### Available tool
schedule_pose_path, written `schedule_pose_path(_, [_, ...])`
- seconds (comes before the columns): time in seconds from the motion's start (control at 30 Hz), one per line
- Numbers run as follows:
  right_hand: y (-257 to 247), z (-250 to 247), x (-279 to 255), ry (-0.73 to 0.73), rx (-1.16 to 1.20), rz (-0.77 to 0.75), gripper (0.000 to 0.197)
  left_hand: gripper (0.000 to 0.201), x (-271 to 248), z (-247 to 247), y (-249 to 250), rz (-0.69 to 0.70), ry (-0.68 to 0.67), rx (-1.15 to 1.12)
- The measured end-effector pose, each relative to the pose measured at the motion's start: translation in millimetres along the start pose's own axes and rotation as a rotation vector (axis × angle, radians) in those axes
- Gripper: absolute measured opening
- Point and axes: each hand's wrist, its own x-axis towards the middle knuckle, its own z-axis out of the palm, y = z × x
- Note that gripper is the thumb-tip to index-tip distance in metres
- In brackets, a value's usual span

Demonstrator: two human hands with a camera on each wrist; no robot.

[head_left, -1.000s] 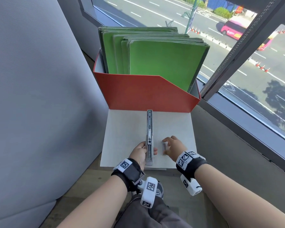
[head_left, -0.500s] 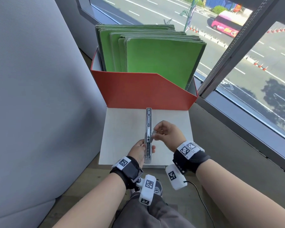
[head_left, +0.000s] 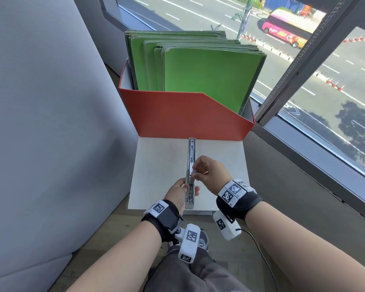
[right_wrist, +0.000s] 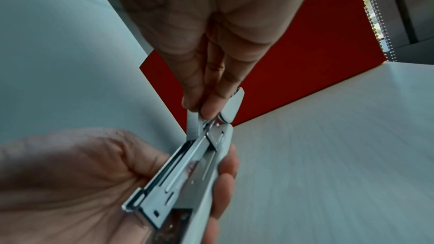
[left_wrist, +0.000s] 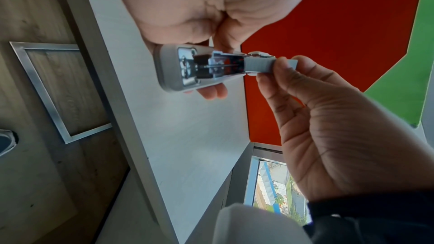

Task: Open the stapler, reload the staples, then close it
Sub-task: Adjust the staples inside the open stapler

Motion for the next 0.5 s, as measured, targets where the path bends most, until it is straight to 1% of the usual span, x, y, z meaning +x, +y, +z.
schedule_pose_path(0.1, [0,1,1,-0.010,-0.041,-0.003,0.025,0.031,-1,1,1,0.001,-0.005,-0.008])
schedule_pose_path(0.23, [-1,5,0,-0.037,-0.075,-0.019,0.019,0.030,-2,1,2,0.005,-0.015,-0.024])
schedule_pose_path(0.5, [5,14,-11,-0.017,-0.115,-0.061,0.015,0.025,-2,2,3,0.033,-0.036,-0.037])
